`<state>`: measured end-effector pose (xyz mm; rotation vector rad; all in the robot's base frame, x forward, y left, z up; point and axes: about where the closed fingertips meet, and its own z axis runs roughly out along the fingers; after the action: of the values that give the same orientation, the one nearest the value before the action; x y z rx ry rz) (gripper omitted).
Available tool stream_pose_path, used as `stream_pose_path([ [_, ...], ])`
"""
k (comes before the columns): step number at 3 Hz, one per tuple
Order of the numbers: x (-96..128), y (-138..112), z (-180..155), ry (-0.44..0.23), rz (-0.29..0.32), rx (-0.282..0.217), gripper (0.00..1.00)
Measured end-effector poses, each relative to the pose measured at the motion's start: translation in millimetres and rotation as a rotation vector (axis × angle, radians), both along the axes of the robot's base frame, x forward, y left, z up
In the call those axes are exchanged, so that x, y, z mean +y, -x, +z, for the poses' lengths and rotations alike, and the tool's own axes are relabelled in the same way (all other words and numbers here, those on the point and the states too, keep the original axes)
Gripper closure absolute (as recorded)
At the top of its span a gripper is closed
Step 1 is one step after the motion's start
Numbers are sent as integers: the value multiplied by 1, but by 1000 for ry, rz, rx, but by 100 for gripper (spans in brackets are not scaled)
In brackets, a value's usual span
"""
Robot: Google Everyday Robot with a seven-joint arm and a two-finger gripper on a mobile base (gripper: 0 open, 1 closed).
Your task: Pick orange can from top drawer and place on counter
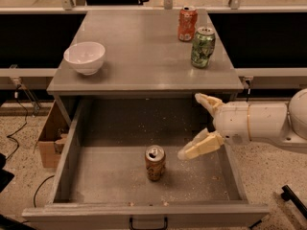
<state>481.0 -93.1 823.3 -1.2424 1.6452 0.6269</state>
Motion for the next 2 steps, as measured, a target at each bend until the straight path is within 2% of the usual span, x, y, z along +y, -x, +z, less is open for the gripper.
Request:
stream_pose_path([
  [1, 27, -2, -47, -35, 22, 33, 0],
  [2, 54, -8, -91, -80, 34, 43, 0],
])
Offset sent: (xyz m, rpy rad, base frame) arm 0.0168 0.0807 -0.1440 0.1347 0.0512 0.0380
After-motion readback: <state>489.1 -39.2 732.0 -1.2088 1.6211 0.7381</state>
